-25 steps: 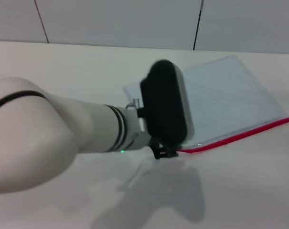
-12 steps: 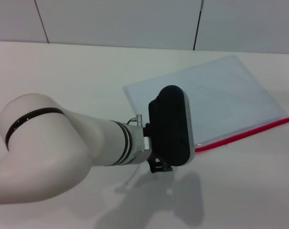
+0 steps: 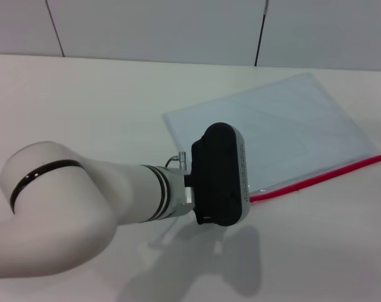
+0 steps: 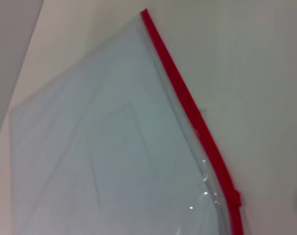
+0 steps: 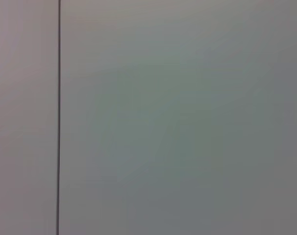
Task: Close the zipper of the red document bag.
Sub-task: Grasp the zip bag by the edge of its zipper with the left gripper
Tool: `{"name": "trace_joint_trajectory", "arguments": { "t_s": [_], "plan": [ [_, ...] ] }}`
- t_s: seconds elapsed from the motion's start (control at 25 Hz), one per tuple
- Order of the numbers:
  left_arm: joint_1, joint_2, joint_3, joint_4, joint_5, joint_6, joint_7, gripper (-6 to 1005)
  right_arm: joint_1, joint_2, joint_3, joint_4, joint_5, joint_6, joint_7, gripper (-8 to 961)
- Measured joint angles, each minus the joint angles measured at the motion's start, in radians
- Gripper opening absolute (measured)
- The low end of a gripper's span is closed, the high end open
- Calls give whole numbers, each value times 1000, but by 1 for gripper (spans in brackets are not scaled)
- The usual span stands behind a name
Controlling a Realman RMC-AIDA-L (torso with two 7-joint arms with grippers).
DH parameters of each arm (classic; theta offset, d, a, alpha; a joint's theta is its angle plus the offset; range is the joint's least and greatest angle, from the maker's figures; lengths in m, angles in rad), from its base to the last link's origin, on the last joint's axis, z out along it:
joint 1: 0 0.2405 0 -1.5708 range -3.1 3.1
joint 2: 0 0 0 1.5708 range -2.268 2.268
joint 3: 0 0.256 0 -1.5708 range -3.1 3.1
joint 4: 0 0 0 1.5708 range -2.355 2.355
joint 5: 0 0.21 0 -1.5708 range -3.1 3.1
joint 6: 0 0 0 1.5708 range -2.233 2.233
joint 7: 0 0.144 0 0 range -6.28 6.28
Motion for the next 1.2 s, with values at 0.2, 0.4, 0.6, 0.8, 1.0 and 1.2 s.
{"name": "trace_joint_trajectory", "arguments": {
  "t_s": [0.2, 0.4, 0.6, 0.8, 1.0, 1.2],
  "plan": [
    [-5, 1, 2, -35, 0, -44, 5, 584, 0, 0, 0, 0, -1, 1, 0, 810],
    [-8, 0, 1, -59, 0, -80, 5, 567, 0, 0, 0, 0, -1, 2, 0, 805],
    [-2, 3, 1, -69, -8, -121, 28, 550, 0, 0, 0, 0, -1, 2, 0, 801],
    [-5, 2, 0, -94, -11, -132, 36, 534, 0, 0, 0, 1, -1, 2, 0, 796],
    [-12, -2, -1, -136, -12, -176, 35, 439, 0, 0, 0, 3, -1, 2, 0, 791],
    [-12, -2, -2, -139, -14, -179, 35, 335, 0, 0, 0, 2, -1, 2, 0, 786]
  ]
}}
